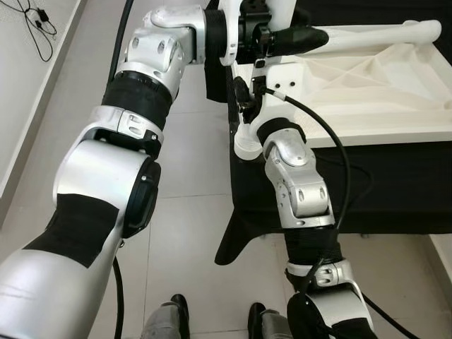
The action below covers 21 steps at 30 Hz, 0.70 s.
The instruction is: Building children table
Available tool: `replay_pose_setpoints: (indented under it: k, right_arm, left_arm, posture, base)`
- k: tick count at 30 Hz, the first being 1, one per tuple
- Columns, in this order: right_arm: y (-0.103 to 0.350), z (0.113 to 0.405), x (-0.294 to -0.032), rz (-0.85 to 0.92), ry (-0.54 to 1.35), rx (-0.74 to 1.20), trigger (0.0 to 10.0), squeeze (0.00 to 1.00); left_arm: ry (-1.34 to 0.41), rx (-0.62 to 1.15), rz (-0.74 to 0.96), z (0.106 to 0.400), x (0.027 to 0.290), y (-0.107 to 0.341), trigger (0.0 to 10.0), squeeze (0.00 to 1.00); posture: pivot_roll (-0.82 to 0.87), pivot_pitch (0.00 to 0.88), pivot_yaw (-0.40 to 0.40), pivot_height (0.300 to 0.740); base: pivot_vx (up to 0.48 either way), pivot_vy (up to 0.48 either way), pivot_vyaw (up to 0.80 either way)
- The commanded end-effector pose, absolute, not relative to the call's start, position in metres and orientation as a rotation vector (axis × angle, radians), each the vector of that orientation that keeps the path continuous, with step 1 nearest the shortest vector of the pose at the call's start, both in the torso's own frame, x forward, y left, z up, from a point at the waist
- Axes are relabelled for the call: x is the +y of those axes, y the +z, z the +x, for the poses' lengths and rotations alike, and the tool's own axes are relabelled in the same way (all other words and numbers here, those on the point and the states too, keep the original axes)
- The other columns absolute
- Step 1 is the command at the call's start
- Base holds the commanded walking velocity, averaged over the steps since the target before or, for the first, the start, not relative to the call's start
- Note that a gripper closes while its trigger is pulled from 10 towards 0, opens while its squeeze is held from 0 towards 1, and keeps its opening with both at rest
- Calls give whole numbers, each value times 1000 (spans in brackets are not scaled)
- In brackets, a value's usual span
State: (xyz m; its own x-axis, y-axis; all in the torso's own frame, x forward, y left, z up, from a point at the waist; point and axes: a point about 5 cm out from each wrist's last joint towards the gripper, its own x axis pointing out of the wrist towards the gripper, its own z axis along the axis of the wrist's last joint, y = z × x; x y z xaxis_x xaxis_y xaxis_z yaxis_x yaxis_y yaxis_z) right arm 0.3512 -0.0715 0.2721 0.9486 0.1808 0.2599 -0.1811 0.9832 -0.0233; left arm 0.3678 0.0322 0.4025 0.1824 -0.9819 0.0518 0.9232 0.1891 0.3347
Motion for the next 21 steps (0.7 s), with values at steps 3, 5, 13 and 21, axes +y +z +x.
replay_pose_setpoints:
  k: [3, 5, 13, 21]
  right_arm:
    - [221, 358, -82, 45, 105, -12, 0, 0]
    - [222, 360, -83, 46, 113, -13, 3882, 0]
    - [252, 375, -101, -20, 303, -143, 10000, 1000]
    - [286, 393, -134, -95, 696, -241, 10000, 0]
  left_arm:
    - [-1439, -250, 300, 363, 23, 399, 0, 0]
    - [-1441, -253, 301, 362, 22, 400, 0, 0]
    - [-1453, -256, 308, 361, 21, 400, 0, 0]
    - [-1466, -258, 317, 360, 20, 401, 0, 0]
  posture:
    - [72, 274, 0, 740]
    - [72, 274, 2, 740]
    - [73, 271, 15, 740]
    - [81, 271, 17, 740]
  base:
    - [0, 0, 0]
    - [0, 0, 0]
    - [0, 0, 0]
    - [0, 0, 0]
